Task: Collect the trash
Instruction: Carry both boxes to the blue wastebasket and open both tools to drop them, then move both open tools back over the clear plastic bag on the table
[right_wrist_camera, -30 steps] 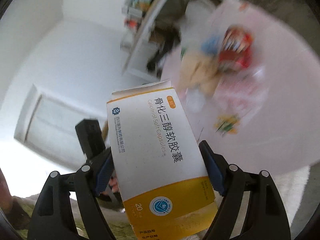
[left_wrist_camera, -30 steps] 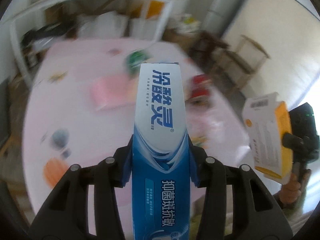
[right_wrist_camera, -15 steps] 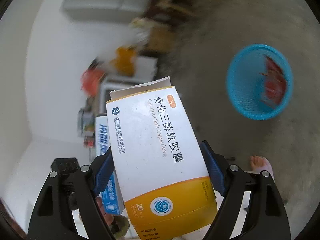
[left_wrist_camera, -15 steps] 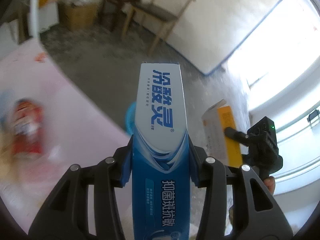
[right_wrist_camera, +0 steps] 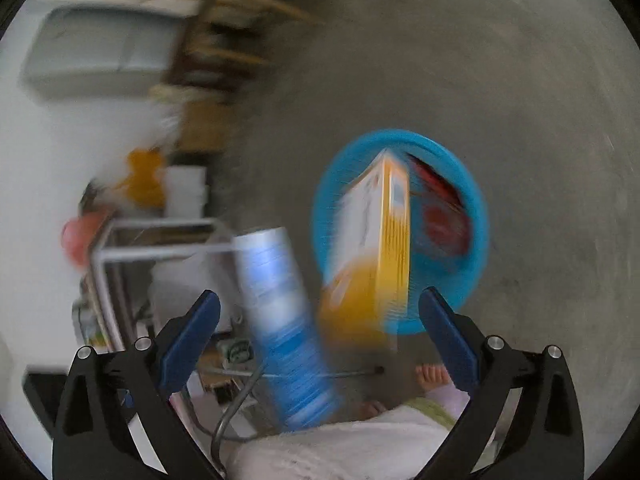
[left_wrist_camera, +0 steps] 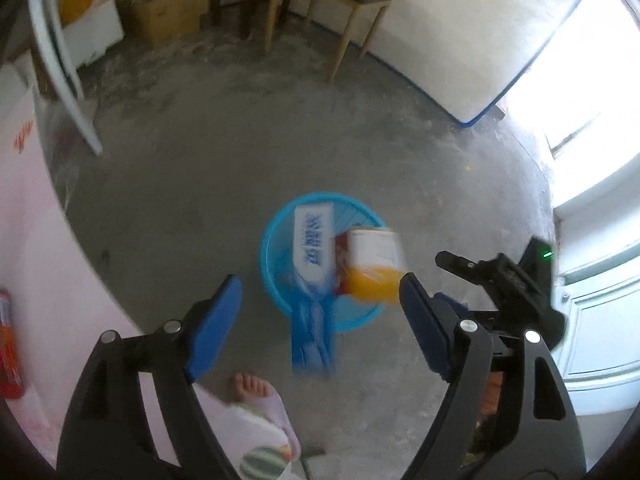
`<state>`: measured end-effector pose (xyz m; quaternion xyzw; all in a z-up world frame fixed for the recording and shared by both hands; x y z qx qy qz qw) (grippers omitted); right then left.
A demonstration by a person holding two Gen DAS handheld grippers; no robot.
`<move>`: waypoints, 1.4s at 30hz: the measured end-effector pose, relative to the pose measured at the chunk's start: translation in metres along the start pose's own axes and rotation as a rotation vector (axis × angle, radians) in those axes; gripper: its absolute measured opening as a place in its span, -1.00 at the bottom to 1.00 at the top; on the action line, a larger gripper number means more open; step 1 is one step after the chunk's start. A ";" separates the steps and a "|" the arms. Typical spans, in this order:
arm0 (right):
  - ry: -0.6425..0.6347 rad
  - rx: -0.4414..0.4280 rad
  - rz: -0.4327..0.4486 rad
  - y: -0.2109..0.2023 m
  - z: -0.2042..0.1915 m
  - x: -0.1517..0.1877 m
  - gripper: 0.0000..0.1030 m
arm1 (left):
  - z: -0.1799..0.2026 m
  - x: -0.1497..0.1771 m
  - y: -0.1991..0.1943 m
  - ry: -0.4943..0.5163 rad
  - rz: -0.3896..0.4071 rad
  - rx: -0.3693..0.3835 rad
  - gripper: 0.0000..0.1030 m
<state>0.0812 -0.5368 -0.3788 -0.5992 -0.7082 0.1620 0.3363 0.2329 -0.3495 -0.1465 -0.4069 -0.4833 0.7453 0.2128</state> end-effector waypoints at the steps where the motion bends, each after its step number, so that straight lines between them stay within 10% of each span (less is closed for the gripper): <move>1: 0.022 -0.016 -0.002 0.002 0.006 -0.001 0.88 | -0.004 0.007 -0.006 -0.019 0.000 0.015 0.49; 15: -0.183 0.056 0.087 -0.047 0.011 0.058 0.88 | -0.029 0.073 -0.133 0.042 0.226 0.018 0.51; 20: -0.400 0.127 0.120 -0.058 -0.036 0.101 0.88 | -0.057 0.130 -0.186 0.032 0.326 -0.089 0.61; 31: -0.757 0.028 -0.125 -0.025 -0.132 0.240 0.88 | -0.138 0.251 -0.228 -0.191 0.344 -0.255 0.62; 42: -1.331 0.028 -0.250 0.029 -0.194 0.406 0.82 | -0.183 0.278 -0.216 -0.290 0.347 -0.268 0.61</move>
Point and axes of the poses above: each gripper's, at about its wrist camera, not at the fingertips, and y roughly the way its jaws point, z to its right, x to its underside, the point moved 7 cm from there along y, roughly the way its jaws point, and after that the axes turned 13 degrees about y, right-handed, at the moved point
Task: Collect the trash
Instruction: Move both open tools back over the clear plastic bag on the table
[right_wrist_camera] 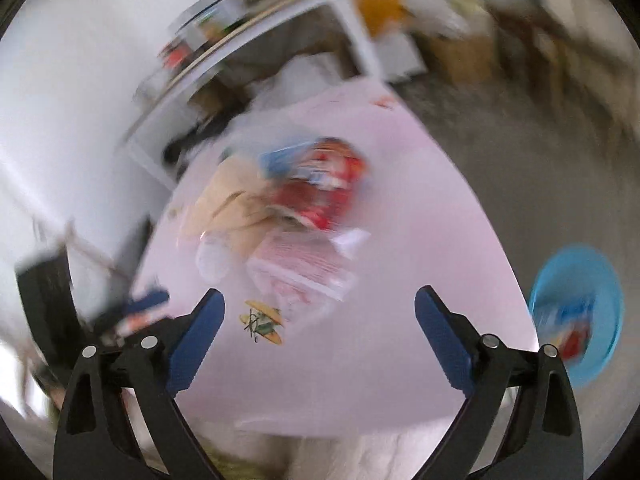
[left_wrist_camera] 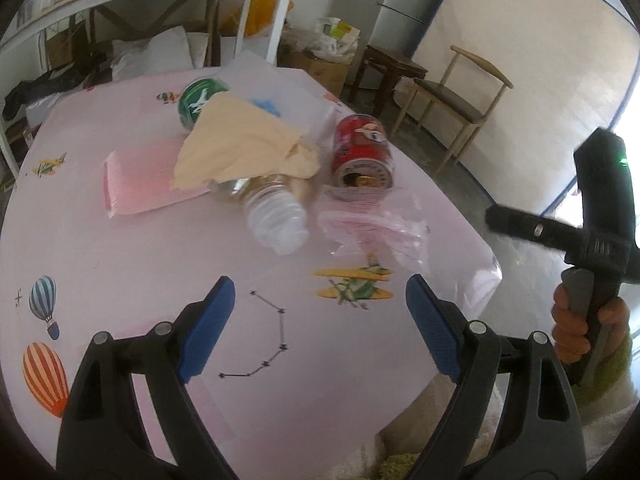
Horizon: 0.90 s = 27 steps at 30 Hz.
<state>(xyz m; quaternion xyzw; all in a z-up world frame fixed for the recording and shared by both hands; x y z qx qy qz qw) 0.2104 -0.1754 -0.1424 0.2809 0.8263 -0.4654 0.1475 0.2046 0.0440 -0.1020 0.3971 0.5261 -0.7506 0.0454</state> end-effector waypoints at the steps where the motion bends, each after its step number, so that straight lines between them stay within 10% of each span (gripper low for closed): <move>1: -0.087 0.010 -0.005 0.007 -0.012 0.001 0.82 | -0.004 0.001 -0.001 -0.011 0.002 0.001 0.61; 6: -0.360 0.137 -0.083 0.054 -0.034 0.010 0.77 | -0.018 0.010 -0.002 -0.069 -0.001 0.030 0.49; 12: -0.366 0.180 -0.204 0.082 -0.025 0.022 -0.01 | -0.024 0.020 0.002 -0.108 -0.020 0.087 0.23; 27: -0.131 0.038 -0.272 0.060 -0.039 0.068 -0.05 | -0.015 0.026 0.014 -0.173 -0.029 0.177 0.10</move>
Point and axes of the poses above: each gripper's, at about its wrist camera, not at the fingertips, and y roughly the way its jaws point, z to its right, x to its underside, the point moved 7 cm from there along y, roughly the way its jaws point, and after that the axes turned 13 degrees about y, right-handed, at the moved point
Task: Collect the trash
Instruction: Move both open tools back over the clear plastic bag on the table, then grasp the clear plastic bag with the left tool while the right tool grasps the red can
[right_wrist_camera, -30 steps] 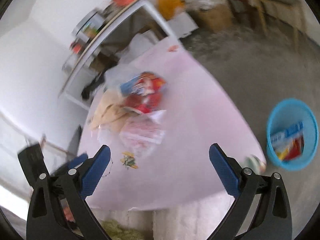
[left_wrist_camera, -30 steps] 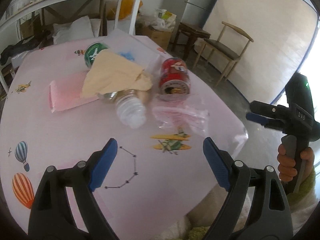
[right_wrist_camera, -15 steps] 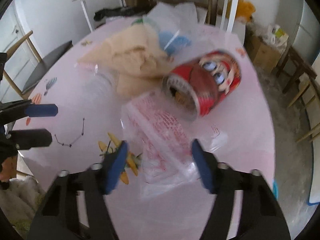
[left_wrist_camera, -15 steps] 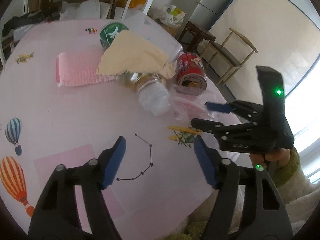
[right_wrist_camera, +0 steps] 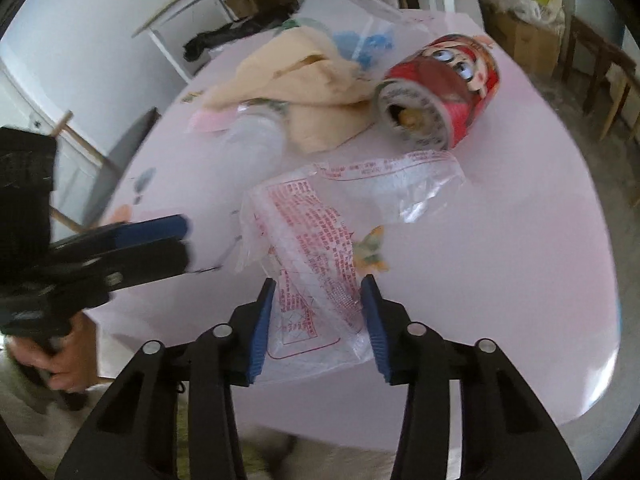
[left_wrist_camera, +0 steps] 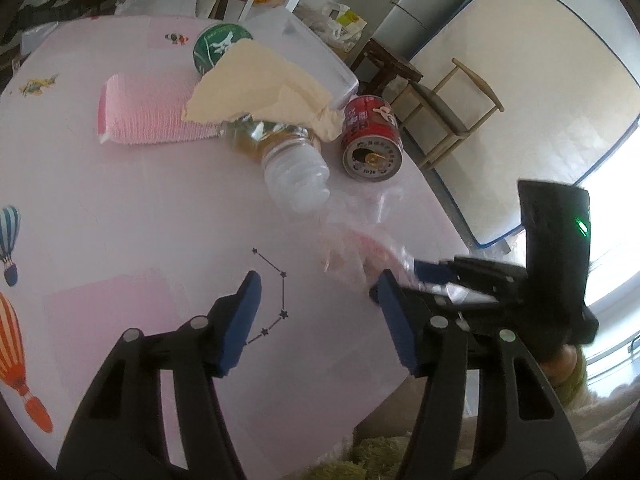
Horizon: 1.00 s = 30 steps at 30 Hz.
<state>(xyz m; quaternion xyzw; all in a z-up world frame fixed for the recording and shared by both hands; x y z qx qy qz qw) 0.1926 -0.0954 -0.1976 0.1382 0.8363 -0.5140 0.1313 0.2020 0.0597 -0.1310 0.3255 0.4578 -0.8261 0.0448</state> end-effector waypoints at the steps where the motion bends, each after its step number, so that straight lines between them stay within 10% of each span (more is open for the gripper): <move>1: -0.018 -0.002 0.014 -0.003 -0.004 0.003 0.10 | 0.000 0.000 0.001 -0.005 -0.002 0.003 0.10; 4: -0.053 0.007 0.049 -0.011 -0.011 0.007 0.39 | -0.002 0.003 0.002 -0.027 -0.007 0.019 0.10; 15: 0.080 -0.091 0.168 -0.055 0.016 -0.012 0.41 | 0.005 0.000 0.016 -0.070 -0.038 0.060 0.10; 22: 0.265 -0.160 0.026 -0.019 0.036 -0.009 -0.30 | 0.013 0.013 0.006 -0.042 -0.075 0.116 0.10; 30: 0.259 -0.360 -0.131 0.007 -0.014 0.029 -0.34 | 0.003 0.018 0.013 -0.128 -0.095 0.132 0.10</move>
Point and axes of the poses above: each gripper's, at about its wrist camera, not at the fingertips, and y roughly the way its jaws point, z to its right, x to its underside, the point moved 7 cm from there along y, roughly the way its jaws point, and after that the axes turned 13 degrees about y, right-handed, at the moved point
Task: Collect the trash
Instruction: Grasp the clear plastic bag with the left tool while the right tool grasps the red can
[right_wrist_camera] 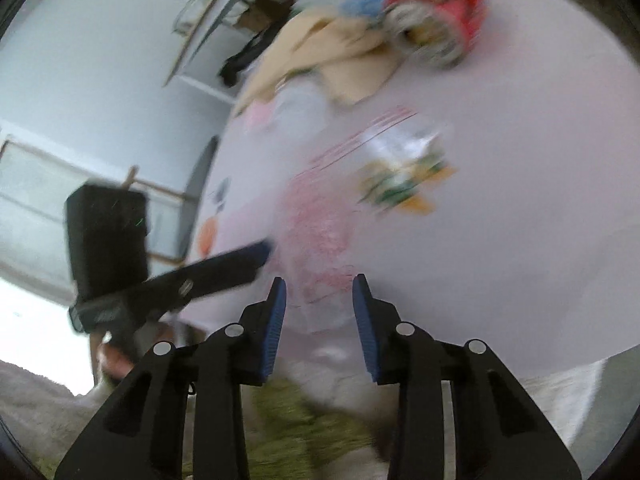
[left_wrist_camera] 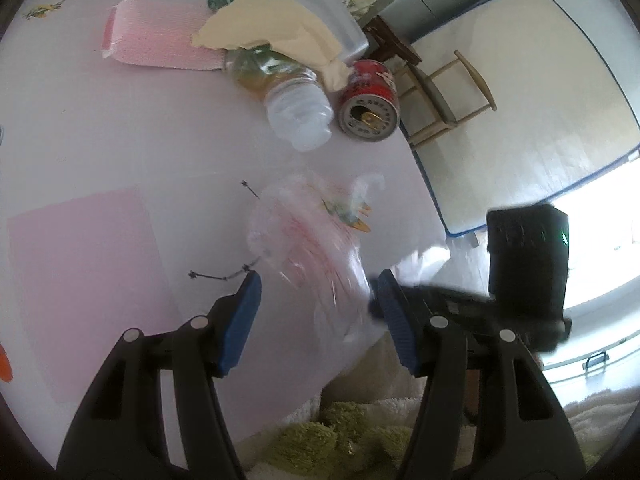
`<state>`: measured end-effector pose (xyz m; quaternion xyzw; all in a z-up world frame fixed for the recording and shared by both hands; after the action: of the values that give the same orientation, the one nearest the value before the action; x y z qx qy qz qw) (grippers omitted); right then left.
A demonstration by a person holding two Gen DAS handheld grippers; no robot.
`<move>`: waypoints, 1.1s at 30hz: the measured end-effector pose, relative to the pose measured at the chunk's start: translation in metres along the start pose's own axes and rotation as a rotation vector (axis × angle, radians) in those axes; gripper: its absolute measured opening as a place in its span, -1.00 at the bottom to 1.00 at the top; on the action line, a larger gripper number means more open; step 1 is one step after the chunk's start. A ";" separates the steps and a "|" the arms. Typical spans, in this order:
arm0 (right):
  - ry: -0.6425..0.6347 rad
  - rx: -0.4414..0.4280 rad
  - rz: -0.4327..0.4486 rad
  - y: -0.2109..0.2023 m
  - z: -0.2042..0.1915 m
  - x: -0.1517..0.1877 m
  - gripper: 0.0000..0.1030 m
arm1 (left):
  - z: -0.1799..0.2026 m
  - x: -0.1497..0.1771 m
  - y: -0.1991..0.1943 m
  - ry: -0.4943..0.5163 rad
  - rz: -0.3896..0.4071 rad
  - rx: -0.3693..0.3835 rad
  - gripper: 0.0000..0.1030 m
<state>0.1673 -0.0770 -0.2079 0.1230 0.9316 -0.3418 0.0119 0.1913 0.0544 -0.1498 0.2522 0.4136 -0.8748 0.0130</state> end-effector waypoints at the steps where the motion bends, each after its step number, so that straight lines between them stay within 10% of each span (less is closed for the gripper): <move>1: -0.013 0.004 0.003 0.001 -0.002 0.002 -0.33 | -0.002 -0.001 0.000 -0.003 0.000 -0.011 0.10; 19: 0.144 -0.018 0.379 -0.117 0.017 -0.094 0.63 | 0.019 -0.020 0.034 0.212 -0.068 -0.296 0.19; 33: 0.340 0.115 0.243 -0.037 0.028 -0.187 0.74 | 0.024 -0.019 0.032 0.272 -0.054 -0.355 -0.07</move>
<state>0.3377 -0.1633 -0.1858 0.2908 0.8774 -0.3650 -0.1114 0.2055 0.0124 -0.1516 0.3504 0.5657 -0.7461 -0.0223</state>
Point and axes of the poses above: each gripper's, at about its wrist camera, not at the fingertips, and y roughly the way its jaws point, z to its right, x to its underside, the point moved 7 cm from there along y, roughly the way its jaws point, and after that the axes turned 13 degrees about y, right-handed, at the moved point
